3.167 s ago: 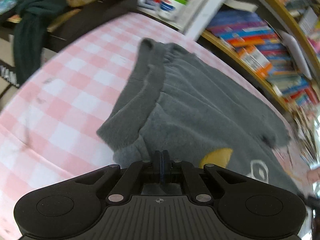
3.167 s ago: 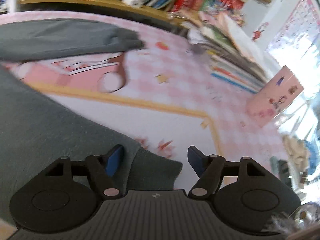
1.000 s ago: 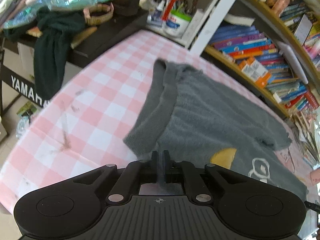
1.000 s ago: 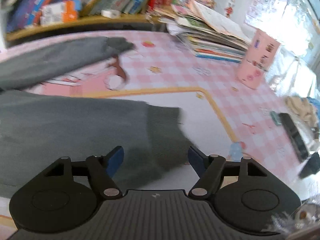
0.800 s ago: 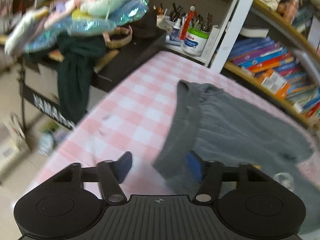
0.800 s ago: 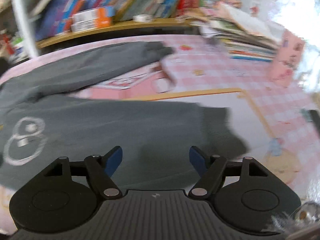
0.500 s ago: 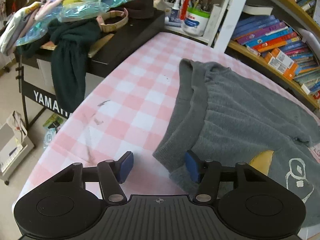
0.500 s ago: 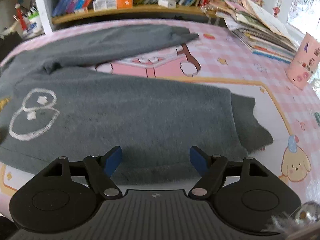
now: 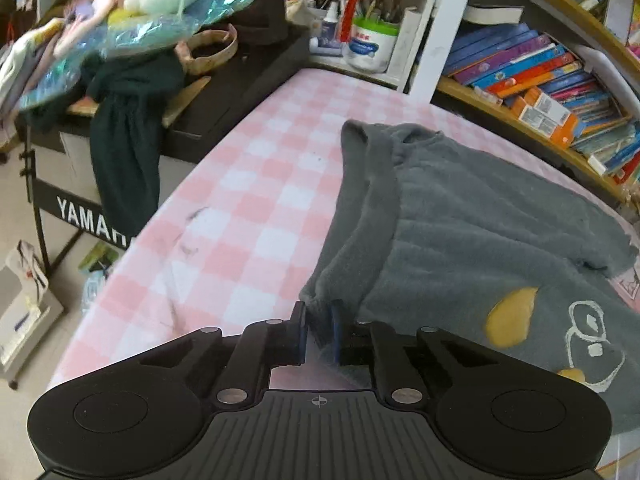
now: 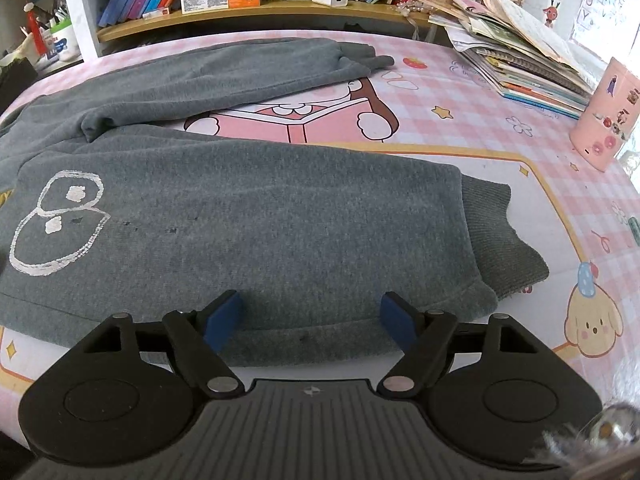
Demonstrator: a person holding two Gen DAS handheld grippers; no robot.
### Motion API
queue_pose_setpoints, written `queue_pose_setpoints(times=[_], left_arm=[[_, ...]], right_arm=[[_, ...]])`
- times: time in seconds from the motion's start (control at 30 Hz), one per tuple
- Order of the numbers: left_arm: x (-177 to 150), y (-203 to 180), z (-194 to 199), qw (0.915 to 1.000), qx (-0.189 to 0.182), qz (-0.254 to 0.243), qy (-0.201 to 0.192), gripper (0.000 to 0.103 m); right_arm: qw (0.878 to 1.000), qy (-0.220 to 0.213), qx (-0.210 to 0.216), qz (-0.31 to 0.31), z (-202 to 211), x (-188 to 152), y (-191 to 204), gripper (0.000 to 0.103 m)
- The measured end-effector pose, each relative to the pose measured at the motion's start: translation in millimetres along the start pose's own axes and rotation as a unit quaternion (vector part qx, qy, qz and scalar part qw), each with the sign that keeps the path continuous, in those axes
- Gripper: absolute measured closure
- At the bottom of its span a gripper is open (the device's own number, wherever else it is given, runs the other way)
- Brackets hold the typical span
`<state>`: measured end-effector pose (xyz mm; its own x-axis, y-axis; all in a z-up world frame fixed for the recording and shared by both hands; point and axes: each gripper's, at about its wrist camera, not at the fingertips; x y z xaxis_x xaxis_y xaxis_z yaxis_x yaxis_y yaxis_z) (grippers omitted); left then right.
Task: Fold clothes
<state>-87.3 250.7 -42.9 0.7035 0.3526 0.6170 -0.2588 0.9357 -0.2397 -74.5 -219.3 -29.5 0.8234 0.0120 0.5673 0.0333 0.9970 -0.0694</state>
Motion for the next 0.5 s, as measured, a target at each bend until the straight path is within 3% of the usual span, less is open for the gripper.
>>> queue_pose_setpoints(times=[0.1,0.23,0.33,0.4,0.5], left_arm=[[5.2,1.6,0.3,0.9999,-0.009,-0.001,0.005,0.086],[12.6,0.0,17.1,0.9993,-0.010,0.010,-0.035,0.087],[20.0,-16.9,29.4,0.9965,-0.049,-0.027,-0.062,0.087],[21.2,-30.8,24.9,0.9949,-0.075,-0.052,-0.043,0.087],[13.4,-36.6,10.9,0.9951,-0.084,-0.053,-0.010,0.087]], right_arm=[[1.000,0.000,0.001,0.000,-0.6,0.3,-0.4,0.026],[1.000,0.001,0.000,0.000,-0.9,0.6,0.5,0.025],[1.000,0.001,-0.002,-0.001,-1.1,0.7,1.4,0.025],[1.000,0.001,-0.003,0.000,-1.6,1.1,2.2,0.024],[1.000,0.001,-0.002,-0.002,-1.3,0.4,1.7,0.024]])
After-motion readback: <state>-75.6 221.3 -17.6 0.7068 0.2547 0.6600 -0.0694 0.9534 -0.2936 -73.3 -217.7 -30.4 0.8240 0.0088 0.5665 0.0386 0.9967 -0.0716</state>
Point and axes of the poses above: each gripper's, at about its wrist camera, not at the fingertips, and z roughly against the way its jaws point, y to its left, x to its top, and after that the axes turned 3 degrees about -x, right-handed
